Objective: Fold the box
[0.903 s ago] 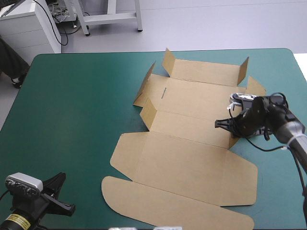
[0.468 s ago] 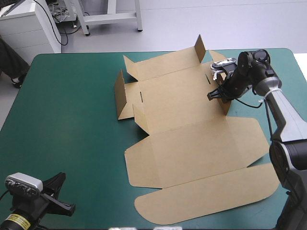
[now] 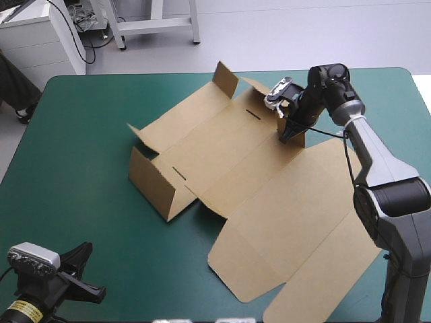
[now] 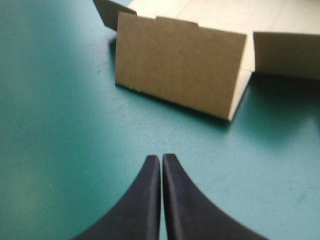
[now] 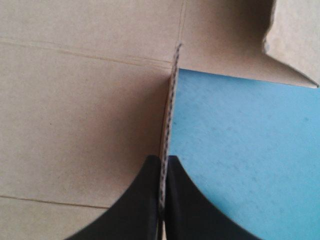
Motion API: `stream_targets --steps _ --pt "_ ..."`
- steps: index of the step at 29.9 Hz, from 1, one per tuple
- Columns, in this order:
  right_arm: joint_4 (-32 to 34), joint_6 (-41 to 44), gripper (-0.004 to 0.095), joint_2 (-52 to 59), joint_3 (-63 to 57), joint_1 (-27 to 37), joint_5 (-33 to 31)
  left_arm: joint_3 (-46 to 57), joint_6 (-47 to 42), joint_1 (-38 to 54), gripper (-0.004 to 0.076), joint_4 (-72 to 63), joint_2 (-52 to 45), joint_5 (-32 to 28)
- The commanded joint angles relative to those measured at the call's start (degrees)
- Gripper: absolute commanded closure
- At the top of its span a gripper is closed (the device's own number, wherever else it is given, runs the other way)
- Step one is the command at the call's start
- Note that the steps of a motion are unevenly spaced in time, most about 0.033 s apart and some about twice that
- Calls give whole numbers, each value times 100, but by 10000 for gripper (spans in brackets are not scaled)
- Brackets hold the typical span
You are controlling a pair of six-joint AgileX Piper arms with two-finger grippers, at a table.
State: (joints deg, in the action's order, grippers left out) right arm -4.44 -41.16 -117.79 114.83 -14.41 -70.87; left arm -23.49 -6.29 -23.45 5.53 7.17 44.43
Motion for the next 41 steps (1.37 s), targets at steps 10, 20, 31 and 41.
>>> stream_targets --steps 10,20,31,41 --pt "-14 -901 928 271 197 -1502 -102 -128 -10 -14 731 -248 64 -445" --pt "-30 -1616 929 207 186 -2162 -102 -128 -10 -14 731 -248 64 -445" --pt "154 -1568 928 -392 186 -2151 -7 -128 33 -14 731 -248 64 -445" --pt "138 -1456 730 -366 248 -2151 -92 -128 33 -14 731 -248 64 -445"
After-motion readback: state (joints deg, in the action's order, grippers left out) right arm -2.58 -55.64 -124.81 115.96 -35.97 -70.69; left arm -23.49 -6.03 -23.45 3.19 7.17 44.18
